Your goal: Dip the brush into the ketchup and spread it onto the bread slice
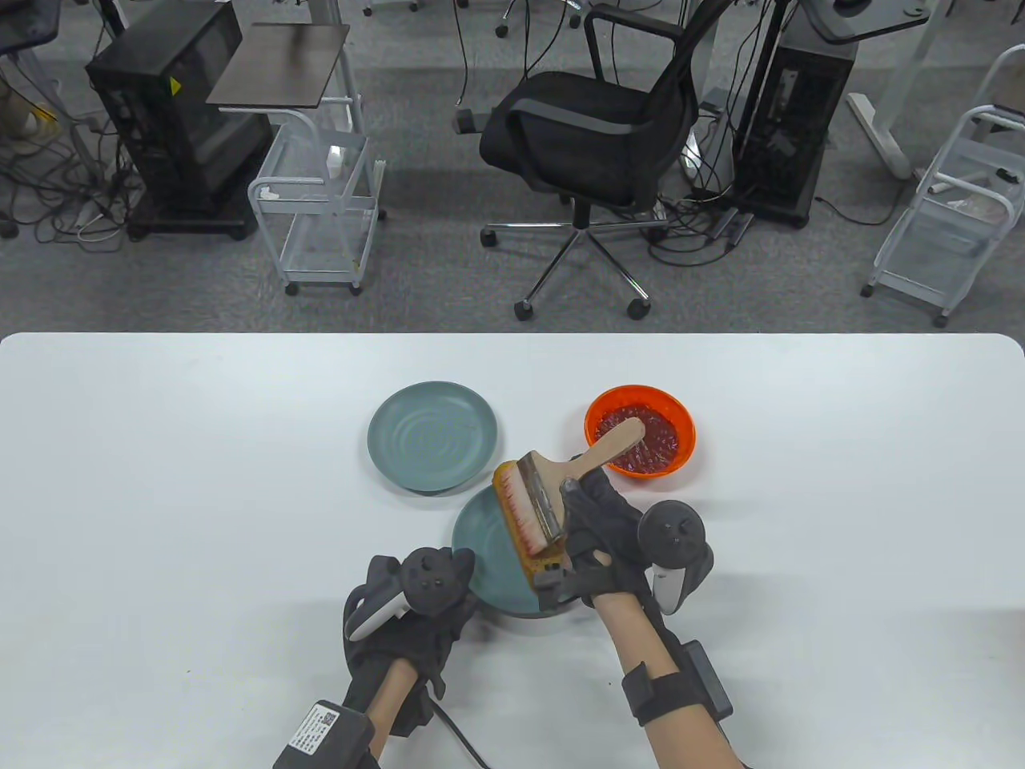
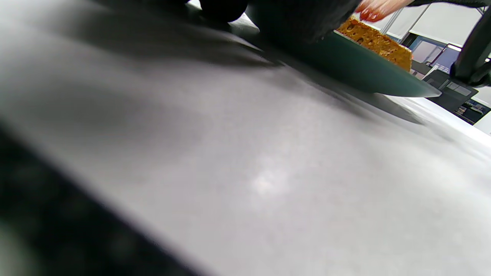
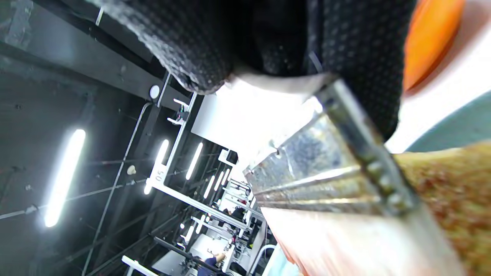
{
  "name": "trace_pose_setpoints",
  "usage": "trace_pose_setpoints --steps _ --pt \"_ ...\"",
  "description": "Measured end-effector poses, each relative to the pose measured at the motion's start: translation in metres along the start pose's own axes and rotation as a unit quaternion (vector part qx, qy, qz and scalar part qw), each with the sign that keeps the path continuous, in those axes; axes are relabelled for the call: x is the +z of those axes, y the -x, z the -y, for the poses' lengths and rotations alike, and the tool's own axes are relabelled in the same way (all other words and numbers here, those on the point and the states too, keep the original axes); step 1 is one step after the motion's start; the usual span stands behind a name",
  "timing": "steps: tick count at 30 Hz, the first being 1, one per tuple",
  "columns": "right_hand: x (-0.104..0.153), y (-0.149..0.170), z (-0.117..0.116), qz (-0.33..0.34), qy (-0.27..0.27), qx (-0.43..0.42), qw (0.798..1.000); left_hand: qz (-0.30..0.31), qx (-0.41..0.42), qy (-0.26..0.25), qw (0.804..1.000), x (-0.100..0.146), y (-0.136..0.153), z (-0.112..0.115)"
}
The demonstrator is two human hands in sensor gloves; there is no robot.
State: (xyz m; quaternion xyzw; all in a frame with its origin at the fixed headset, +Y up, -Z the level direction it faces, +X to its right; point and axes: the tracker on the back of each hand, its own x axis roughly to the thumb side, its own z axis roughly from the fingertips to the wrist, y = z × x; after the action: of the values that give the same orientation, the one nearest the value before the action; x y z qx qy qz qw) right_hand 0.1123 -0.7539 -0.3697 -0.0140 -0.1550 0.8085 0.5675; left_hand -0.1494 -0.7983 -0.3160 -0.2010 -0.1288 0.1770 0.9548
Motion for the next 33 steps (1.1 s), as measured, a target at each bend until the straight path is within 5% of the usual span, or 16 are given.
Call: trace_pose_setpoints --steps 10,17,26,29,33 --pt "-0.007 -0.008 0.03 0.09 0.064 0.101 0.989 0.0 0.001 0.0 1.0 0.0 -0.001 0.0" --pt "-0.001 -0.002 0.012 0.025 -0.01 -0.002 1.0 0.0 0.0 0.0 1.0 -0.001 -0.001 0.0" --pt "0.0 -0.012 0.034 0.098 0.036 0.121 0.987 0.0 0.001 0.0 1.0 0.0 -0.001 0.0" --pt "0.004 -0.017 0.04 0.081 0.054 0.099 0.99 0.001 0.001 0.0 1.0 0.0 -0.001 0.001" --pt "0.011 -0.012 0.03 0.039 0.009 0.023 0.999 0.0 0.0 0.001 1.0 0.0 -0.001 0.001"
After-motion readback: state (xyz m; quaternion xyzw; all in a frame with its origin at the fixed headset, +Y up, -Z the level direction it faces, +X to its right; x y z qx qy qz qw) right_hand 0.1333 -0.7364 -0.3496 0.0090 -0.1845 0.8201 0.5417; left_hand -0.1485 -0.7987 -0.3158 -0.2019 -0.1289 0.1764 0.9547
